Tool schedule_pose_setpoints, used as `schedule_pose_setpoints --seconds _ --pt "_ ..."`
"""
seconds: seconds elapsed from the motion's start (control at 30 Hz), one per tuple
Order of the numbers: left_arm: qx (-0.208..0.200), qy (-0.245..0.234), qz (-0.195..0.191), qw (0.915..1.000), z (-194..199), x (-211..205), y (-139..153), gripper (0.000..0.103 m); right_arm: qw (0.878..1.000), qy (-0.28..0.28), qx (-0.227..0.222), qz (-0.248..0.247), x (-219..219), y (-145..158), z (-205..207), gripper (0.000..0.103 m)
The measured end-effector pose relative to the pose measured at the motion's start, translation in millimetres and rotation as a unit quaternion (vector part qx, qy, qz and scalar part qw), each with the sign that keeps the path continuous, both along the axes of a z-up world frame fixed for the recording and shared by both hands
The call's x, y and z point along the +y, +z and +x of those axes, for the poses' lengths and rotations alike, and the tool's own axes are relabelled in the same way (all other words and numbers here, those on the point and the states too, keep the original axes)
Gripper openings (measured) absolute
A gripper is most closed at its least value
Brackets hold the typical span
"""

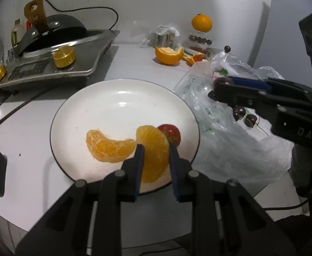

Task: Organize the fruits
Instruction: 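Carry the segment to the plate and release it beside the first while the right tool carries the cherry, then lower the cherry onto the plate beside the strawberry and open the right tool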

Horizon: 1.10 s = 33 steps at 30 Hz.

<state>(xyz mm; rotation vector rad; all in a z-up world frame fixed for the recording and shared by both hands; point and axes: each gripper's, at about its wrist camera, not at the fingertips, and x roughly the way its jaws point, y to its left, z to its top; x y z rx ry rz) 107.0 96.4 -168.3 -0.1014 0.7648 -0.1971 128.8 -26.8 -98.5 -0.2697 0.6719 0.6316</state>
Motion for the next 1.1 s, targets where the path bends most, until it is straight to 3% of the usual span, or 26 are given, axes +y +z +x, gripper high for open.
schedule_pose_setpoints --seconds 0.43,0.47,0.53,0.93,1.1 --pt "0.006 -0.016 -0.025 0.9995 3 4 8 0.035 1.0 0.011 0.027 -0.002 32 -18 30 0.03" --pt "0.005 -0.017 -0.025 0.9995 2 4 8 0.037 0.999 0.012 0.03 -0.001 33 -20 31 0.03" --pt "0.001 -0.016 -0.029 0.9994 1 7 10 0.063 0.999 0.012 0.037 -0.002 36 -23 35 0.03" --pt "-0.011 -0.001 -0.029 0.9995 -9 15 18 0.064 0.998 0.006 0.055 -0.004 45 -32 44 0.031" --pt "-0.018 0.004 -0.023 0.9996 -14 15 21 0.064 0.999 0.006 0.049 -0.001 41 -26 38 0.039"
